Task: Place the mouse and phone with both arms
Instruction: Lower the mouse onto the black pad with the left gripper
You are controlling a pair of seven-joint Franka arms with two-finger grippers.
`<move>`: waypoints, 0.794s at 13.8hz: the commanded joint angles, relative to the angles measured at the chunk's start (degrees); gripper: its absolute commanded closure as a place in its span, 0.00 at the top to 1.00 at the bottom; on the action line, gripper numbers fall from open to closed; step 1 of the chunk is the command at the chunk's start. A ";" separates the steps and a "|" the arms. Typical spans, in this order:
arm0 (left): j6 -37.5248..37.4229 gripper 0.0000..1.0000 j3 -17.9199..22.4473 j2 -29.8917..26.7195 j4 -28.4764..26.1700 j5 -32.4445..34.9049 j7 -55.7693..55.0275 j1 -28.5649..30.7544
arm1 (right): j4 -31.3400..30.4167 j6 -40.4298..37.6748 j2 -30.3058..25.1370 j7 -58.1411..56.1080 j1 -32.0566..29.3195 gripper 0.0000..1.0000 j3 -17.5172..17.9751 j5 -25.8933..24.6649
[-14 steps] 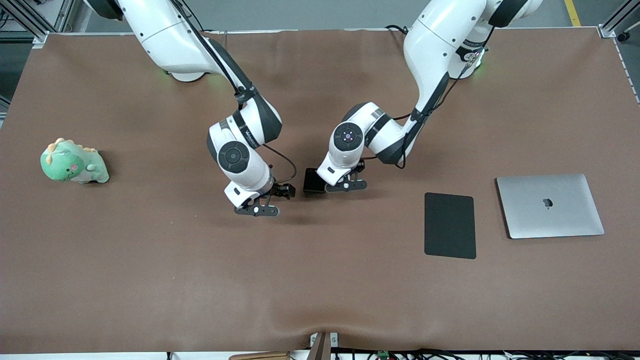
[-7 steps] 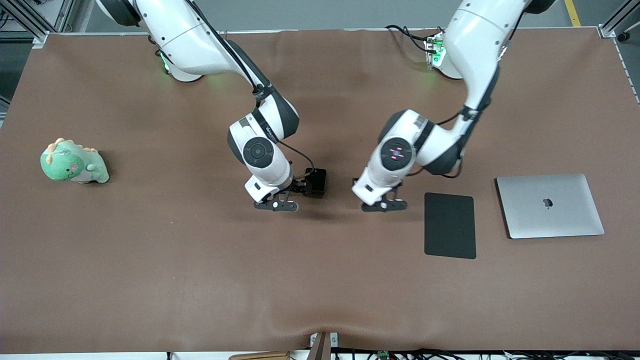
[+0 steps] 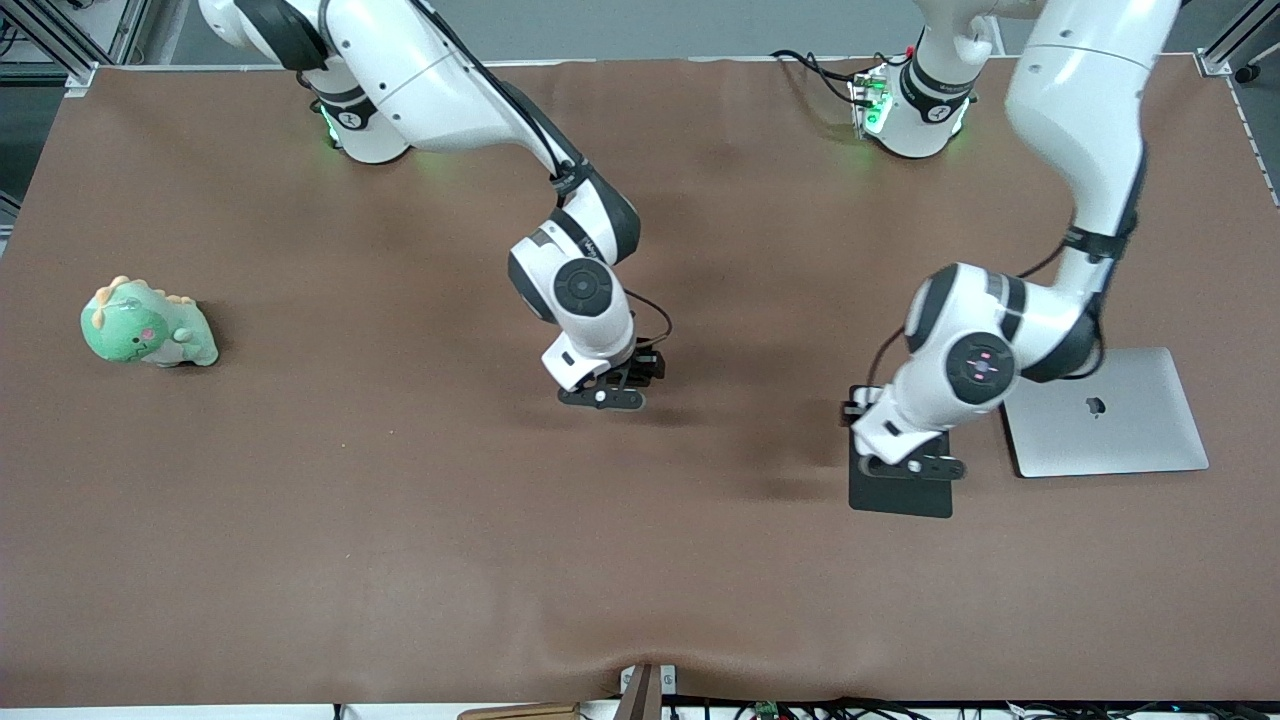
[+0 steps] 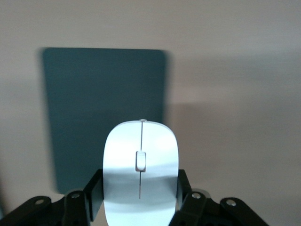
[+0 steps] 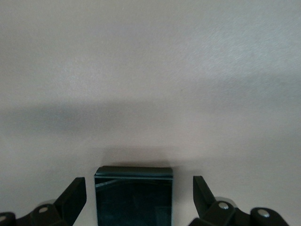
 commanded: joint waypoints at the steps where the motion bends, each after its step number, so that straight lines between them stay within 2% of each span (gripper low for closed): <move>1: 1.85 0.66 -0.73 0.24 -1.45 2.07 4.26 3.99 | 3.16 -0.83 2.61 3.05 0.93 1.00 -0.81 -2.54; 8: 9.05 0.69 -0.90 5.42 -0.48 1.90 6.55 6.19 | 3.07 -0.47 3.75 6.39 1.46 1.00 -0.73 -2.72; 9: 9.94 0.69 -0.90 5.95 -0.22 1.81 6.64 6.19 | 2.98 -0.47 3.75 6.83 1.46 0.94 -0.73 -2.37; 10: 10.55 0.69 -0.99 6.39 0.04 1.37 6.65 6.19 | 3.07 -0.39 3.75 7.96 1.38 0.43 -0.73 -2.02; 11: 10.91 0.69 -1.08 6.66 0.39 1.20 6.56 6.02 | 3.07 -0.38 3.66 8.50 1.55 0.13 -0.73 -2.45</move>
